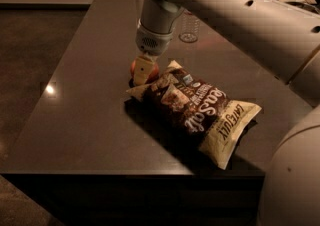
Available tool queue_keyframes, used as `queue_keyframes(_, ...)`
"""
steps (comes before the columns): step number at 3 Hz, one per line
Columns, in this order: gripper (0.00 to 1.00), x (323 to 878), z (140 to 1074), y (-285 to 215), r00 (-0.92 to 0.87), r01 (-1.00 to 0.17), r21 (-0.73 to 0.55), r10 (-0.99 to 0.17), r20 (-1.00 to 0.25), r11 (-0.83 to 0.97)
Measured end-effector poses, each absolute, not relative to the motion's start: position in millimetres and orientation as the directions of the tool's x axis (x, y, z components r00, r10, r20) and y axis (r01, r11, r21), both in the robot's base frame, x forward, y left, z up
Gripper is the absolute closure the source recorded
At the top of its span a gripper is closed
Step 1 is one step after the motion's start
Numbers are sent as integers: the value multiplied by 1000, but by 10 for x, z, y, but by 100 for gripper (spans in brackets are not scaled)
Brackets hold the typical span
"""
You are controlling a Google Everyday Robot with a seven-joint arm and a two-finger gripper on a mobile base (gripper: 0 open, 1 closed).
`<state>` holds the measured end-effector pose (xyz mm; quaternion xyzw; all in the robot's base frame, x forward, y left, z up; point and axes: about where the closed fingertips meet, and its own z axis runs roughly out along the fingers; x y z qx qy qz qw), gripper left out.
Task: Move apple near brown chip bag
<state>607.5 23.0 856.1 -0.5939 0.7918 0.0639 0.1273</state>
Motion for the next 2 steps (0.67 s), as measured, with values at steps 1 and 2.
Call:
queue_keyframes(1,0,6076,8547,237,-261,-957,-49,-925,-277,285)
queue_keyframes(2,0,6076,8547,238,-261,-957,-49,-925,-277,285)
